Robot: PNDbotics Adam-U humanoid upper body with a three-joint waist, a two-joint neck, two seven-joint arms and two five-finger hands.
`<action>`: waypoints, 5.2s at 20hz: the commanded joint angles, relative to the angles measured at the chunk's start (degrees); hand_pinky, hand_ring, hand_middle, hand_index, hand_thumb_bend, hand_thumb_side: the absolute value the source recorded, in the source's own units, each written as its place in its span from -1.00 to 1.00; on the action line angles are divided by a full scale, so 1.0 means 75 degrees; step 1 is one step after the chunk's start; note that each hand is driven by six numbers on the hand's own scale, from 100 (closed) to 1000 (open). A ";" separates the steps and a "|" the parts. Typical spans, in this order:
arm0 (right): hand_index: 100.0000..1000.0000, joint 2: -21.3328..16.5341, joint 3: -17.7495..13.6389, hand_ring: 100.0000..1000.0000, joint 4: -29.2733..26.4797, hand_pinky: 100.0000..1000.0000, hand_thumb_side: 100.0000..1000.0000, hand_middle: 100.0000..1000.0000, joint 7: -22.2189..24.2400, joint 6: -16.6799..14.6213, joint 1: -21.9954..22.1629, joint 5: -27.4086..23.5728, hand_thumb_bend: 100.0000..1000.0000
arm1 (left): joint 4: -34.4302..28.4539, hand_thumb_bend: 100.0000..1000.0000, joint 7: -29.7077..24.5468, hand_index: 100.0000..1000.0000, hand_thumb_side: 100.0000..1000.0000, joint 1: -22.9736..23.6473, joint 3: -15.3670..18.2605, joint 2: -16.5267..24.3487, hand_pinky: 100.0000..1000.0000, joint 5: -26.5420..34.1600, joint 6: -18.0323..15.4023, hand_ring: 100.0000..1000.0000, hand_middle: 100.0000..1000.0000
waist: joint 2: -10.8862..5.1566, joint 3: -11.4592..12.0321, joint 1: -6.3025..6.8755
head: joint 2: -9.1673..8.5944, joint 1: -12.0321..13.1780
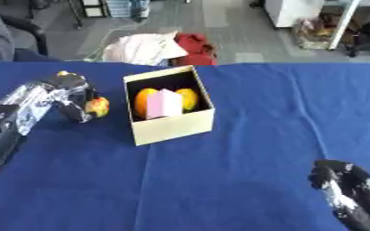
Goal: Pick up objects on the table and place them in the box.
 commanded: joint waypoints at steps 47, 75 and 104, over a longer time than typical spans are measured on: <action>0.32 -0.0082 0.0012 0.19 -0.0051 0.19 -0.12 0.09 0.0084 -0.0005 -0.0055 -0.0022 -1.00 | -0.2393 -1.00 -0.0754 0.72 -0.68 -0.0661 -0.0658 -0.0086 0.48 0.2056 -0.0239 0.28 0.35 | -0.0060 -0.0140 -0.0077 | -0.0031 0.0022; 0.32 -0.0303 -0.0071 0.19 -0.0107 0.19 0.14 0.09 -0.0100 0.0079 -0.0172 -0.0186 -1.00 | 0.1171 -0.65 0.2214 0.74 -0.76 -0.0257 0.1316 0.1381 0.46 0.0021 0.1765 0.26 0.38 | 0.0453 -0.0356 -0.0037 | -0.0313 -0.0163; 0.32 -0.0439 0.0002 0.19 -0.0038 0.19 0.31 0.09 -0.0052 0.0182 -0.0224 -0.0351 -1.00 | 0.1512 -0.59 0.3075 0.66 -0.79 -0.0070 0.1463 0.1749 0.42 0.0200 0.2066 0.13 0.22 | 0.0628 -0.0606 -0.0193 | -0.0516 0.0684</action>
